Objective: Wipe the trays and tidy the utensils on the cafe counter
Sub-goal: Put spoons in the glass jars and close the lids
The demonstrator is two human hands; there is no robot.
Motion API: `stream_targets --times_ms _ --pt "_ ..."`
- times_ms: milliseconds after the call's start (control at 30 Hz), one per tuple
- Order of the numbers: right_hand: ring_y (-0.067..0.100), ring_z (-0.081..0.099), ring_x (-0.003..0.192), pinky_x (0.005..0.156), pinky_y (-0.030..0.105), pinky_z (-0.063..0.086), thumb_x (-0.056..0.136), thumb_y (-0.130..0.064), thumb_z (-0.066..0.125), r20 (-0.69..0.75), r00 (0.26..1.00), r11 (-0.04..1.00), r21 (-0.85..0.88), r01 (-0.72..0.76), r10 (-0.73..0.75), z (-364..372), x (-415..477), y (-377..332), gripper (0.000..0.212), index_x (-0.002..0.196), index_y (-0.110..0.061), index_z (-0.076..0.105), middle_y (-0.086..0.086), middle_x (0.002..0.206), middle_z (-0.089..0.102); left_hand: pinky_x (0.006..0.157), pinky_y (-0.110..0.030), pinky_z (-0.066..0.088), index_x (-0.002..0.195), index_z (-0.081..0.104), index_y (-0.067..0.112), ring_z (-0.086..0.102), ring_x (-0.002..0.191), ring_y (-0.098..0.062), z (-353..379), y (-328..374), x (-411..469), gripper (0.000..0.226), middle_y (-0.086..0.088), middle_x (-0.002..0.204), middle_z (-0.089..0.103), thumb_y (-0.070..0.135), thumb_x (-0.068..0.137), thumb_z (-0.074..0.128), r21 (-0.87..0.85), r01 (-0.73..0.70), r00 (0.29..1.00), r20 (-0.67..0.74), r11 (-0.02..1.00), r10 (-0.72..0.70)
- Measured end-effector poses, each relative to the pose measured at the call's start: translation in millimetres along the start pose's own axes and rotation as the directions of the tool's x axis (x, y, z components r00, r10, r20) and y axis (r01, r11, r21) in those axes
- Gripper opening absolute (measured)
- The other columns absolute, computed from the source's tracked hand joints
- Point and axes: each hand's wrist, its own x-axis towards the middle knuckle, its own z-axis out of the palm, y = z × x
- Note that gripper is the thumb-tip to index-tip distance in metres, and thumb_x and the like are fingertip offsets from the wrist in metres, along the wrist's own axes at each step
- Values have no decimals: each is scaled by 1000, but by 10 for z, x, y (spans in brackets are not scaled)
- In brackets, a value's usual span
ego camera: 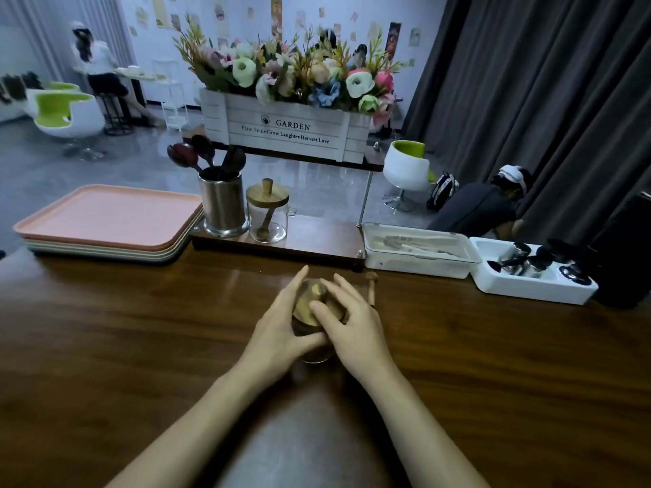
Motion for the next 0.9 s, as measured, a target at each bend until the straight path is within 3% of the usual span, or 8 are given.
stream_targets --times_ms 267,367,467,567,633,733,800,900 --pt "-4 52 123 101 7 34 87 -25 76 -112 993 995 91 -38 48 158 130 66 24 111 -22 76 -16 134 60 109 -11 34 154 21 52 40 136 11 42 -44 7 104 21 152 43 53 66 78 -18 7 1000 -10 1000 -8" --pt "-7 51 121 100 4 32 87 -24 76 -108 993 996 88 -30 40 147 130 44 26 113 -23 76 -16 133 60 112 -15 35 155 20 53 40 138 9 44 -43 7 105 19 154 43 56 66 76 -18 4 1000 -13 1000 -4" --pt "-7 50 123 107 18 38 89 -26 74 -117 993 997 71 -27 35 135 132 32 27 116 -26 75 -15 137 59 114 -28 39 154 18 56 44 137 5 49 -47 28 107 18 152 45 54 66 78 -29 12 1000 -21 1000 -12" --pt "-24 34 120 102 -1 24 90 -26 73 -144 990 1000 22 -4 7 126 132 -3 26 116 -23 76 -8 141 59 112 -31 42 152 11 63 49 134 1 51 -35 57 110 18 148 50 53 65 79 -24 29 999 -23 999 -30" --pt "-12 39 125 93 -8 16 91 -29 72 -189 982 998 -67 13 -26 142 130 -16 25 115 -22 76 -5 142 58 111 -31 44 151 7 65 52 132 1 50 -37 86 112 19 146 53 52 66 80 -27 26 1000 -14 999 -26" --pt "7 50 128 97 -2 20 92 -31 71 -234 972 996 -85 -15 -5 173 121 -5 26 116 -23 74 -3 143 59 111 -36 44 152 6 63 52 132 -1 69 -63 128 114 16 145 55 51 68 82 -30 15 1000 -10 999 -15" --pt "12 55 126 102 0 21 91 -28 71 -262 964 996 -88 21 -43 184 121 -42 22 111 -20 75 -1 140 61 111 -34 44 152 4 64 52 133 -1 85 -65 138 116 16 145 55 49 69 85 -31 17 1000 -15 999 -18" --pt "5 62 114 100 14 40 91 -25 71 -442 876 981 -57 187 -193 -33 233 -212 21 109 -14 73 -5 131 65 113 -26 40 154 6 60 47 134 7 104 -91 144 122 23 146 51 51 65 89 -50 10 1000 -29 999 -12"
